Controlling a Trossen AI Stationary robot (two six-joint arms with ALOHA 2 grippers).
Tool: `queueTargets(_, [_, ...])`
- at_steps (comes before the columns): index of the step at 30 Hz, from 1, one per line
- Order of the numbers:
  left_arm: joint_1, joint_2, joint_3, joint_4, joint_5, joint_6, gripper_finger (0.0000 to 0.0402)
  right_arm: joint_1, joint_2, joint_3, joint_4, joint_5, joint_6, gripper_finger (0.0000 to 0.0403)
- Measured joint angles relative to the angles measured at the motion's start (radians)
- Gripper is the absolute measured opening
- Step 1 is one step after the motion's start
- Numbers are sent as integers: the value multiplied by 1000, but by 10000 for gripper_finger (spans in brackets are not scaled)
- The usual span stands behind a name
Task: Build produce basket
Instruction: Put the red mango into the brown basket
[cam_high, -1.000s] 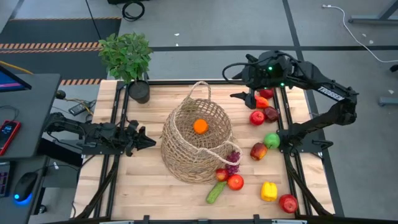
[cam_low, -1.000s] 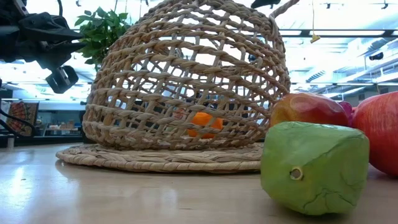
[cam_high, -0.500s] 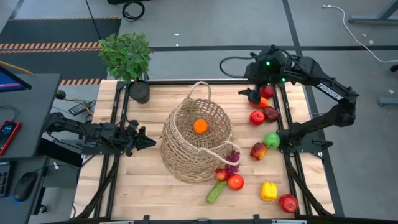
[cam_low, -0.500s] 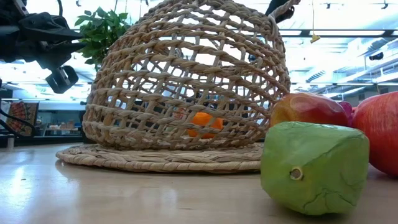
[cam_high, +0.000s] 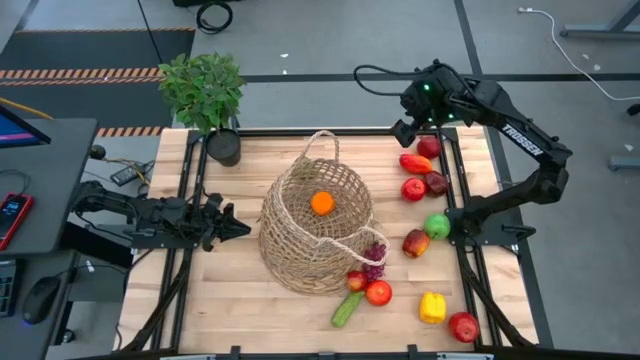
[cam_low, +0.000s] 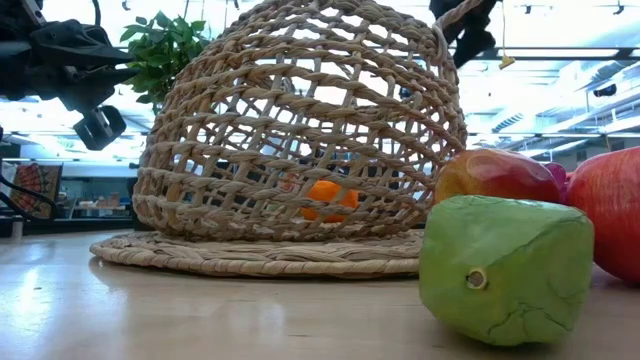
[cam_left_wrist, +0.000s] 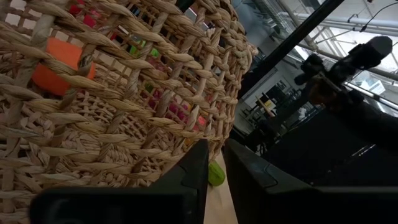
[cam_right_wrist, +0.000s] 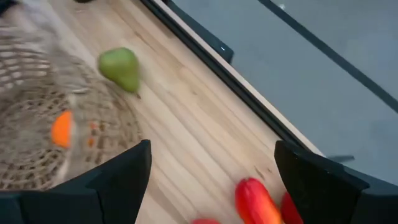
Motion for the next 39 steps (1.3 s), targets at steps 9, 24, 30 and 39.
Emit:
queueTargets(9, [0, 0, 0, 0, 0, 1, 57, -75, 12, -126, 39, -80, -72, 344])
queueTargets(24, [0, 0, 0, 0, 0, 1, 58, -210, 49, -433, 132, -96, -237, 344])
queueTargets(30, [0, 0, 0, 0, 0, 0, 58, -253, 167, -432, 126, -100, -248, 344])
queueTargets(39, [0, 0, 0, 0, 0, 1, 62, -206, 309, -430, 92, 46, -381, 344])
